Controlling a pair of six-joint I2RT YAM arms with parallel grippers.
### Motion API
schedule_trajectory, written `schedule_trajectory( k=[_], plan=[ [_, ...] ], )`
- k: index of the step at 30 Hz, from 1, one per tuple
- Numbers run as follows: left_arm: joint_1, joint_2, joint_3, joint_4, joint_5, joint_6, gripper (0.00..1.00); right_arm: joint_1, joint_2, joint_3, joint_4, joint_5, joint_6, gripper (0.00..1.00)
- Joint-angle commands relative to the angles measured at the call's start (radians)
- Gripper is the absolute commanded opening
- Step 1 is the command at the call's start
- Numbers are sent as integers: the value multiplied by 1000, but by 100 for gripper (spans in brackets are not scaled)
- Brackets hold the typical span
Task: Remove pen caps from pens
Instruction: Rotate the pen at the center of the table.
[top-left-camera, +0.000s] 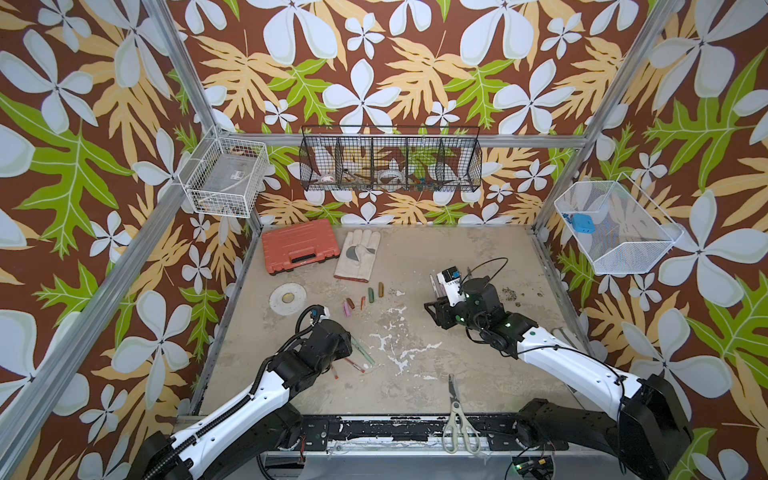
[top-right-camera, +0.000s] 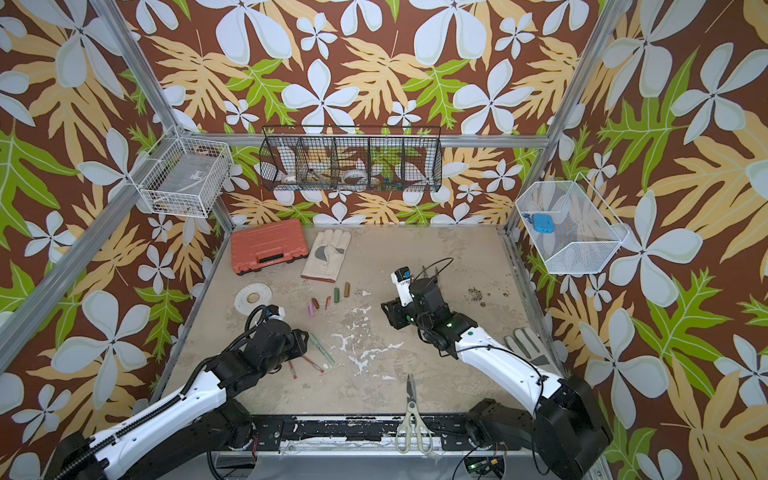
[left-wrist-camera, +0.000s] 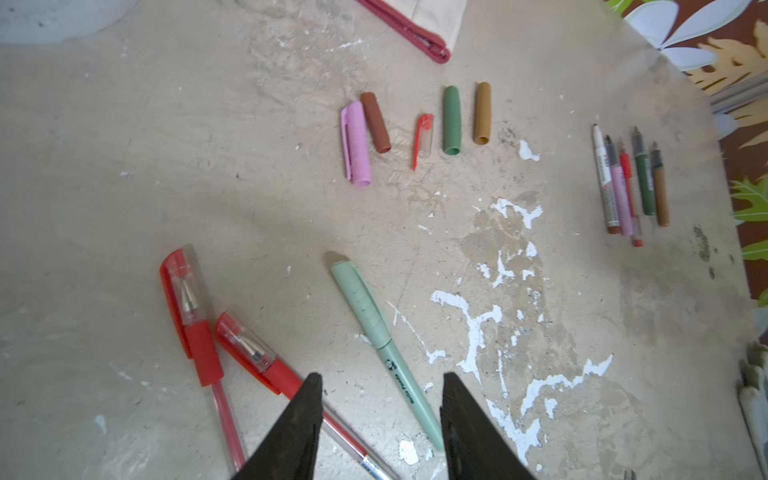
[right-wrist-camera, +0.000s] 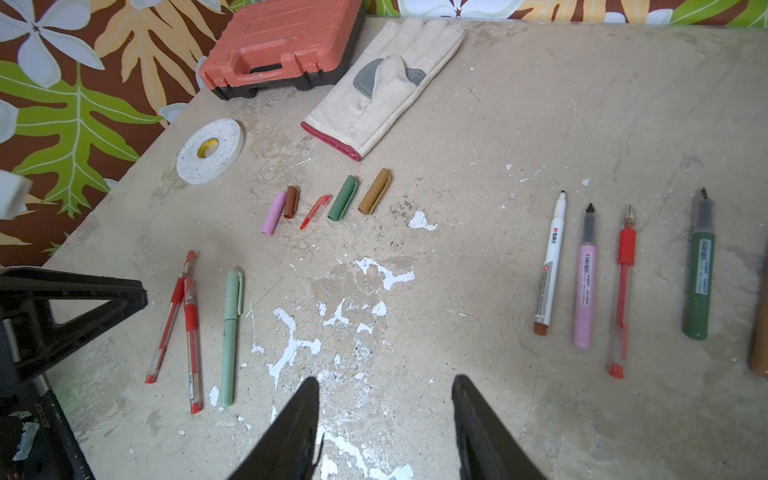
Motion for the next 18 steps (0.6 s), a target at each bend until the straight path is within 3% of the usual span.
schedule_trajectory(
  k=[1, 6, 18],
  plan=[
    [-2, 69, 3, 3, -29, -29, 49, 2, -31, -11, 21, -13, -9, 52],
    [-2, 191, -18, 136, 28, -22, 50, 1, -79, -38, 14, -6, -17, 52],
    [-2, 371, 41, 206, 14, 29, 46, 2, -86, -47, 5, 4, -27, 52]
  ],
)
